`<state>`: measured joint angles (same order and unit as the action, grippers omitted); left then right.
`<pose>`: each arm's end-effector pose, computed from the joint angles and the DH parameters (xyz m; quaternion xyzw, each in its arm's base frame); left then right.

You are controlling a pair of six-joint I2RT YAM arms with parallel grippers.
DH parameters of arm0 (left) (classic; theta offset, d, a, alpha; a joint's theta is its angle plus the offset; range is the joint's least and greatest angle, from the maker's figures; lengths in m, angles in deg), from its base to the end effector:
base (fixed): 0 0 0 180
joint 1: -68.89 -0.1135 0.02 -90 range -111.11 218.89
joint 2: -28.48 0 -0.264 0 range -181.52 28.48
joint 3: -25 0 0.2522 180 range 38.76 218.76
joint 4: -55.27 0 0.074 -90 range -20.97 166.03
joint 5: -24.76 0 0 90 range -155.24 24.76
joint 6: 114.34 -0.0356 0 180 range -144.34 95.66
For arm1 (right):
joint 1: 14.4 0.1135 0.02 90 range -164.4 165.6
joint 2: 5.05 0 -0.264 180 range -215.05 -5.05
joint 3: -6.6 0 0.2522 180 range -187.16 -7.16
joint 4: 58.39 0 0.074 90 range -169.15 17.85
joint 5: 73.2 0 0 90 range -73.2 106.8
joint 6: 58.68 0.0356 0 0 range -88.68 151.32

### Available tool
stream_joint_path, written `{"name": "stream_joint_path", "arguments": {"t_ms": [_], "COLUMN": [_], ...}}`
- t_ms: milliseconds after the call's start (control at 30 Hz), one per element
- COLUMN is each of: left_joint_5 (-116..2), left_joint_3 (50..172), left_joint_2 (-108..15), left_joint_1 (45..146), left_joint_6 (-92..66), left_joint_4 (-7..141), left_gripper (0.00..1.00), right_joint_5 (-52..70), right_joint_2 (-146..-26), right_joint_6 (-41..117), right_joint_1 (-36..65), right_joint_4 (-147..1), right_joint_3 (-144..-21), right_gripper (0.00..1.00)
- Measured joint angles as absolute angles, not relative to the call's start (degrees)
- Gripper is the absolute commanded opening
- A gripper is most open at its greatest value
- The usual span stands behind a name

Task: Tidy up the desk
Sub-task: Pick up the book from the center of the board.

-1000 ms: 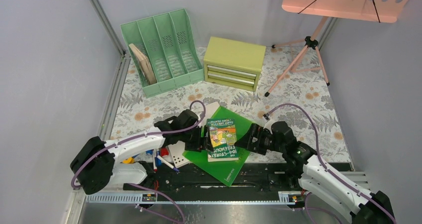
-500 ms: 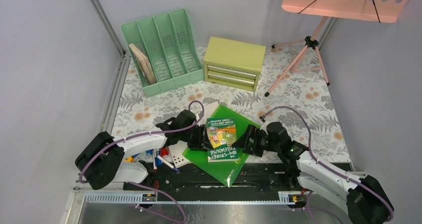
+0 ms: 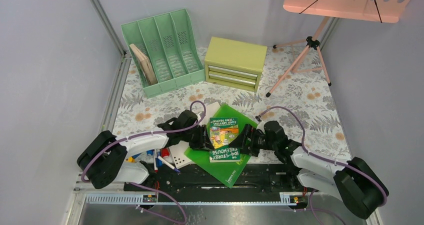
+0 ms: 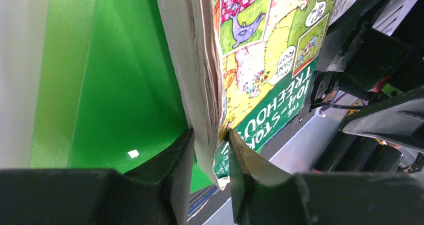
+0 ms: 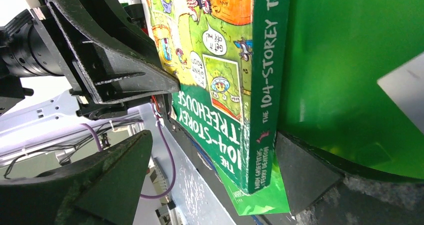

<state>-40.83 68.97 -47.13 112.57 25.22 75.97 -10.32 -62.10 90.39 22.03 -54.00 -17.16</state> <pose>0.1592 -0.1723 0.1527 0.0207 0.9274 -0.3667 0.0712 0.1350 0.1198 0.1455 0.0475 0.8443 0.5015 0.1828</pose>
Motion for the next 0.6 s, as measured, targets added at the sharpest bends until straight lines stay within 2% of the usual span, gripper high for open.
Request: {"name": "stream_joint_path", "arguments": {"t_ms": [233, 433, 533, 600], "left_joint_5": [-40.3, -40.1, -40.0, -40.0], "left_joint_3": [68.6, 68.3, 68.2, 68.2], "left_joint_2": [-47.5, -47.5, -47.4, -47.3], "left_joint_1": [112.4, 112.3, 112.3, 112.3], "left_joint_6": [25.2, 25.2, 25.2, 25.2], "left_joint_4": [74.7, 74.0, 73.9, 73.8], "left_gripper": [0.1, 0.1, 0.1, 0.1], "right_joint_5": [-14.3, -15.8, -15.8, -15.8], "right_joint_2": [-70.6, -71.9, -70.3, -68.3], "right_joint_6": [92.8, 95.2, 95.3, 94.6], "right_joint_1": [22.0, 21.9, 21.9, 21.9], "right_joint_4": [-41.6, -33.4, -33.8, -35.8], "right_joint_3": [-16.0, -12.9, -12.5, -12.5], "right_gripper": [0.96, 0.91, 0.83, 0.75]}}
